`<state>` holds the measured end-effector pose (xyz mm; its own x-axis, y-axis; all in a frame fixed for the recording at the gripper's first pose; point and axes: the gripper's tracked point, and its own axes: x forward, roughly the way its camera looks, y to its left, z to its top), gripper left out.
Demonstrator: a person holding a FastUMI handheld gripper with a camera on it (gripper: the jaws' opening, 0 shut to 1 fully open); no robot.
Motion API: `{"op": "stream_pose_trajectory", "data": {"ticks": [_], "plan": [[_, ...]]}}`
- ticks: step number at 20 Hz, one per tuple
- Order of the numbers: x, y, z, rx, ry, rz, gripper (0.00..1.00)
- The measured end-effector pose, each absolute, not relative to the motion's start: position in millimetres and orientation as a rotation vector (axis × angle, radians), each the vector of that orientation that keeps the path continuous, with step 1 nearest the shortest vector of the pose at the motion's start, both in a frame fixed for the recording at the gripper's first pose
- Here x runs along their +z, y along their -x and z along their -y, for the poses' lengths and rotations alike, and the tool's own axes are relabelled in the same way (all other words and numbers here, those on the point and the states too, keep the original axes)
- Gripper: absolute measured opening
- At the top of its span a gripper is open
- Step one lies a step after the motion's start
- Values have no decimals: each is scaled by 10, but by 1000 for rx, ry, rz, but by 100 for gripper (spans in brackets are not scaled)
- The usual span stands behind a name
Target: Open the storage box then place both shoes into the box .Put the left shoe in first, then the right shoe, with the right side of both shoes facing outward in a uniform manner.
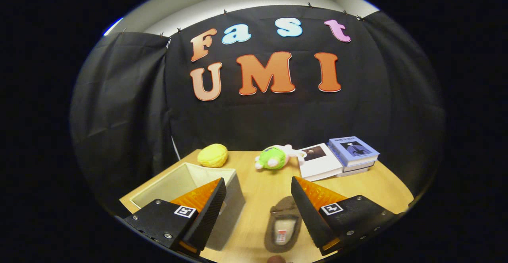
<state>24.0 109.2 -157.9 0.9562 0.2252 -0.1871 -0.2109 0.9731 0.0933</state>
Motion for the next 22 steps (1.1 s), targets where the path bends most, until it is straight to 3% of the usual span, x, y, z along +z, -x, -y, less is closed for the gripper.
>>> {"op": "stream_pose_trajectory", "data": {"ticks": [10,13,16,22], "plan": [[-2650,-404,-597,79,-31,-352,96],[-2901,-420,-600,63,-29,-409,83],[-3110,-459,-595,41,-29,-472,61],[-3393,-593,-609,15,-1,-553,56]]}}
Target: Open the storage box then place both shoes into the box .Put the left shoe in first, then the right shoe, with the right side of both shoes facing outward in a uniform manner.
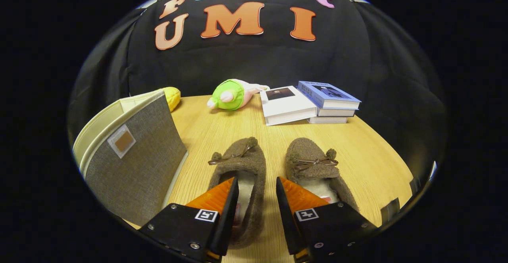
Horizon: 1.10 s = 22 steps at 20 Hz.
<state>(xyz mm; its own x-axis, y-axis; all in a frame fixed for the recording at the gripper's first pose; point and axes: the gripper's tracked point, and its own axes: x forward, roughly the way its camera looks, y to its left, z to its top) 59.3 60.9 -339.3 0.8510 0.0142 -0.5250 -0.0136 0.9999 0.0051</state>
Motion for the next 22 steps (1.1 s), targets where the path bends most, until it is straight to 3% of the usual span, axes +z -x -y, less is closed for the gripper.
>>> {"op": "stream_pose_trajectory", "data": {"ticks": [11,14,16,22], "plan": [[-3722,-794,-688,7,-66,-709,52],[-3745,-793,-706,11,-68,-702,21],[-3719,-809,-694,5,-35,-680,6],[-3451,-843,-726,-6,-151,-624,1]]}}
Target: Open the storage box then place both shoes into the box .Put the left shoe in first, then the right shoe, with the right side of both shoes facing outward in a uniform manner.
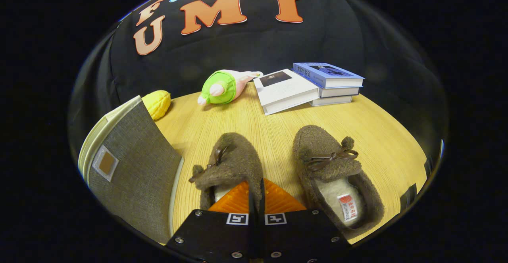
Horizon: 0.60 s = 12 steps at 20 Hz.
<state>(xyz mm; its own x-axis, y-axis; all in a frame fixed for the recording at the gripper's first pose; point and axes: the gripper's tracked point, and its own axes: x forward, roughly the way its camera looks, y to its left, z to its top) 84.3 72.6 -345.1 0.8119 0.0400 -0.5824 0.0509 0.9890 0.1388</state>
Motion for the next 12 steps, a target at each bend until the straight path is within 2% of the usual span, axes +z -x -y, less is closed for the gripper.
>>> {"op": "stream_pose_trajectory", "data": {"ticks": [7,12], "plan": [[-2905,-810,-891,8,-147,-546,0],[-2222,-758,-1159,34,-161,-452,0]]}}
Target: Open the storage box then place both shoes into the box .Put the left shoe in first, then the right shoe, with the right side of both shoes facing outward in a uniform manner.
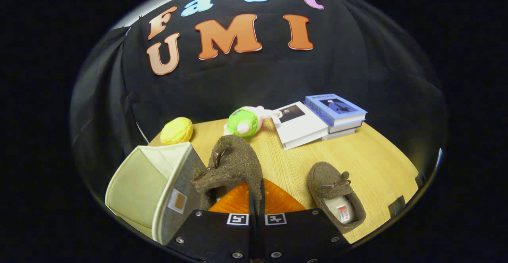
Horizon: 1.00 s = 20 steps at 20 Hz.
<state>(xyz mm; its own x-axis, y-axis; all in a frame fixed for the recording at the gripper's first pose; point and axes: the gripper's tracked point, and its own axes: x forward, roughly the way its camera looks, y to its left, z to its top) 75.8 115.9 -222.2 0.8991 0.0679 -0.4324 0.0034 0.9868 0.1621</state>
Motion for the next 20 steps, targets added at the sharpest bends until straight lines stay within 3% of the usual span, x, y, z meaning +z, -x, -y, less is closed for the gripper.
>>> {"op": "stream_pose_trajectory", "data": {"ticks": [10,15,20], "plan": [[-1274,-591,-2006,120,-248,-337,0],[-1419,-557,-2653,179,-286,-386,0],[-1823,-572,-3051,132,-293,-455,1]]}}
